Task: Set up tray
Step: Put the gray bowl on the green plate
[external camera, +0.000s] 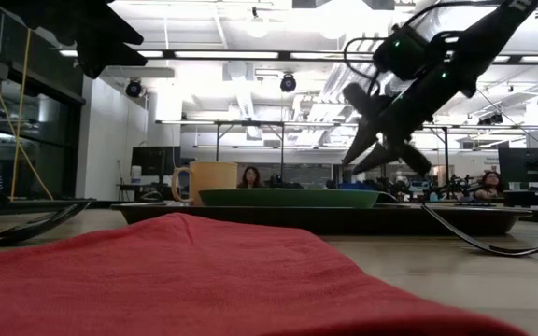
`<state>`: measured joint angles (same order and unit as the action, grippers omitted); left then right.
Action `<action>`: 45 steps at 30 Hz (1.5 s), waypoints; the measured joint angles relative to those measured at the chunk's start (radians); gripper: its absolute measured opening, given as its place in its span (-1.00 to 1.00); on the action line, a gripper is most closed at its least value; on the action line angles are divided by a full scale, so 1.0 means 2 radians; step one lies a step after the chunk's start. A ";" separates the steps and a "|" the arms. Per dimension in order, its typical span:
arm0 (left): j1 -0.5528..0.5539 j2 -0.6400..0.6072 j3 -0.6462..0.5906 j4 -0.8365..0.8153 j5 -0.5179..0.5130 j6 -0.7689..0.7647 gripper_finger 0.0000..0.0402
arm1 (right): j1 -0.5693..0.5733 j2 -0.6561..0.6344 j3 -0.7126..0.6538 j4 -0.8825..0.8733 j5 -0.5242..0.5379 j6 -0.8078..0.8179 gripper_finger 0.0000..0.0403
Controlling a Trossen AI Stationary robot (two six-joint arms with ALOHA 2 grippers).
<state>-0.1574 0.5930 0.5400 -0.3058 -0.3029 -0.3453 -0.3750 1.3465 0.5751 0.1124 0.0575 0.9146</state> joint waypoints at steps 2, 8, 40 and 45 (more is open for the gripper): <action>0.000 0.000 0.000 -0.001 0.003 0.000 0.14 | -0.008 -0.024 0.000 -0.014 0.000 -0.014 -0.60; 0.000 0.000 0.000 -0.002 0.003 0.000 0.14 | -0.019 -0.102 0.000 -0.050 -0.007 -0.044 -0.67; 0.000 0.000 0.000 -0.006 0.004 0.000 0.14 | 0.114 -0.357 0.000 -0.303 -0.198 0.087 -0.81; 0.000 0.000 0.000 -0.015 0.004 0.000 0.14 | 0.150 -0.369 0.000 -0.320 -0.173 0.086 -0.81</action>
<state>-0.1574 0.5931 0.5400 -0.3358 -0.2955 -0.3447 -0.0755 0.6081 0.5751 -0.5278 -0.2882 1.0870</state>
